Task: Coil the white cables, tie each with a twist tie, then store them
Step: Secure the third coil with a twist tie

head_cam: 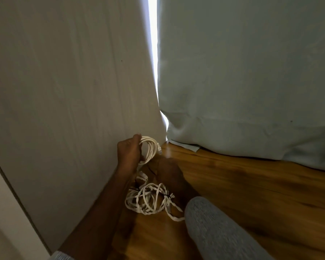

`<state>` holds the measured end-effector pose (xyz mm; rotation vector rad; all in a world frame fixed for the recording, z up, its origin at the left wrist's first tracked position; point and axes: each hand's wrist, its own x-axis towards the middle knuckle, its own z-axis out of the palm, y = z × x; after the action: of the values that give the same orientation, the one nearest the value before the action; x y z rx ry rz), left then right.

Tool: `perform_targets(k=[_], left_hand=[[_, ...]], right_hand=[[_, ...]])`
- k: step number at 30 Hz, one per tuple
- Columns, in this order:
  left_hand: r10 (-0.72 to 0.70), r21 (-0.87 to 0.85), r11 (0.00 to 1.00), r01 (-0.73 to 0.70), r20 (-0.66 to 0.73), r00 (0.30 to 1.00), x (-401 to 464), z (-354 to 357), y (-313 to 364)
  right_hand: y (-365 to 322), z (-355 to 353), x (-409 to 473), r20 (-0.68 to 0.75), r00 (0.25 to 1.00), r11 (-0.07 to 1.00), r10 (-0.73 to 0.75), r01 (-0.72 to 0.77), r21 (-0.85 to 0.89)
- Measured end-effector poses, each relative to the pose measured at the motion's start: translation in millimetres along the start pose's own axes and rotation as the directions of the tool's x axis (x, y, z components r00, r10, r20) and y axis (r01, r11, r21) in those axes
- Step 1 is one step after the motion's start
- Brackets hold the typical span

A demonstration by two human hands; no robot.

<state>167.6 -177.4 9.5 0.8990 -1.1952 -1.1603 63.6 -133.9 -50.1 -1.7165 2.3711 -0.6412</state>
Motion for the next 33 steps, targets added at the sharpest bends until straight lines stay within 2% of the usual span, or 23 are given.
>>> perform_targets(k=[4, 5, 7, 8, 10, 12, 15, 21, 23, 25, 27, 33], left_hand=[[-0.012, -0.019, 1.000, 0.012, 0.020, 1.000, -5, 6, 0], [-0.015, -0.029, 0.999, 0.016, 0.022, 1.000, -6, 8, 1], [-0.013, -0.053, 0.998, 0.014, 0.036, 0.999, -11, 13, 3], [-0.012, -0.067, 0.998, 0.015, 0.044, 0.999, -13, 16, 4], [-0.007, -0.095, 0.995, 0.013, 0.063, 0.998, -16, 25, 5], [-0.013, -0.138, 0.990, 0.025, 0.088, 0.996, -20, 38, 7], [-0.049, -0.211, 0.975, 0.071, 0.110, 0.993, -36, 68, 9], [-0.201, -0.283, 0.935, 0.213, 0.070, 0.977, -92, 150, -23], [-0.309, -0.253, 0.910, 0.329, 0.119, 0.944, -114, 169, -47], [-0.360, -0.201, 0.900, 0.386, 0.156, 0.920, -129, 179, -73], [-0.380, -0.167, 0.896, 0.412, 0.194, 0.905, -134, 184, -89], [-0.469, -0.132, 0.851, 0.508, 0.240, 0.850, -108, 183, -109]], right_hand=[[3, -2, -3, -0.005, 1.000, 1.000, 0.000, 0.000, 0.021], [8, 0, -2, -0.021, 1.000, 0.998, 0.009, -0.008, 0.064], [25, 2, 3, -0.053, 0.989, 0.967, 0.139, -0.124, 0.223], [36, 2, 6, -0.053, 0.973, 0.921, 0.226, -0.195, 0.337], [60, -7, 5, -0.052, 0.944, 0.790, 0.326, -0.242, 0.564], [87, -24, -9, -0.084, 0.918, 0.656, 0.388, -0.211, 0.725], [128, -53, -52, -0.096, 0.890, 0.477, 0.446, -0.146, 0.866], [193, -75, -125, -0.131, 0.830, 0.359, 0.542, -0.088, 0.929], [205, -82, -138, -0.182, 0.800, 0.322, 0.572, -0.016, 0.946], [212, -86, -143, -0.197, 0.787, 0.269, 0.585, 0.042, 0.962], [214, -87, -144, -0.191, 0.800, 0.246, 0.569, 0.056, 0.968], [198, -80, -141, -0.138, 0.869, 0.316, 0.476, -0.023, 0.949]])
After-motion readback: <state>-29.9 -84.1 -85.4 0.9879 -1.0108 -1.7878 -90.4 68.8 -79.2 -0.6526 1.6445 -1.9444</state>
